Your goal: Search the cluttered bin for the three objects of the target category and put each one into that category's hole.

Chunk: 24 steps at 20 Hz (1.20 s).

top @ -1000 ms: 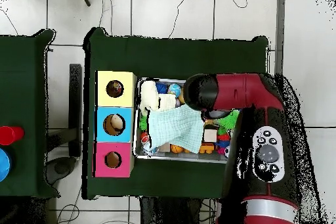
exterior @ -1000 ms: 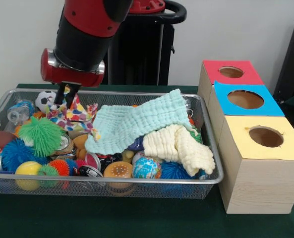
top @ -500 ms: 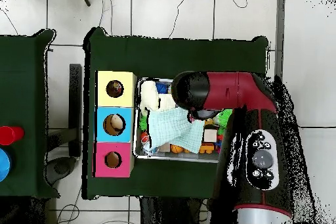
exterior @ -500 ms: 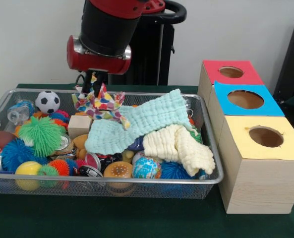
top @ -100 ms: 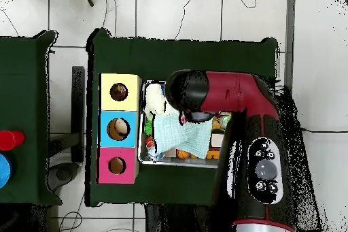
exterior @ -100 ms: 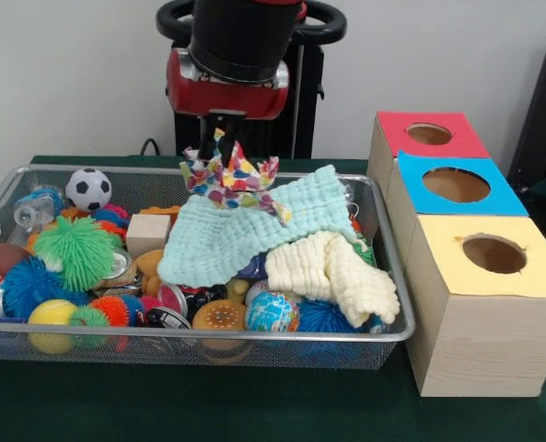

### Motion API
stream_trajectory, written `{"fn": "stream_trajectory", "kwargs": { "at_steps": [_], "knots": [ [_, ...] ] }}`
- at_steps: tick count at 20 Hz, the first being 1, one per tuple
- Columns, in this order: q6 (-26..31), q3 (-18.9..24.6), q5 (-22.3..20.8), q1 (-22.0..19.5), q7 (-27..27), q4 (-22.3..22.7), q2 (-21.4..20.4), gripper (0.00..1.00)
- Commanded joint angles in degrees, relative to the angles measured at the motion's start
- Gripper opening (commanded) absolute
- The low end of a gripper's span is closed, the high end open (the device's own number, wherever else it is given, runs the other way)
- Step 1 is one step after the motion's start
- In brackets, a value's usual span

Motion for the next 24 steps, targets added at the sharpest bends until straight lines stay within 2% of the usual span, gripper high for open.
{"fn": "stream_trajectory", "kwargs": {
  "at_steps": [1, 4, 15, 20, 24],
  "knots": [
    [3.9, 5.3, 7.1, 1.1, 8.9, 5.8, 0.8, 0.00],
    [3.3, 5.3, 9.2, 1.8, 9.2, 5.2, 0.7, 0.00],
    [-6.4, 6.9, 17.2, 3.4, 10.1, 7.7, 1.1, 0.00],
    [-7.1, 5.6, 19.0, 3.6, 10.4, 7.6, 0.1, 0.00],
    [-10.3, 5.3, 19.3, 4.3, 10.3, 6.0, 0.0, 0.00]
  ]
}}
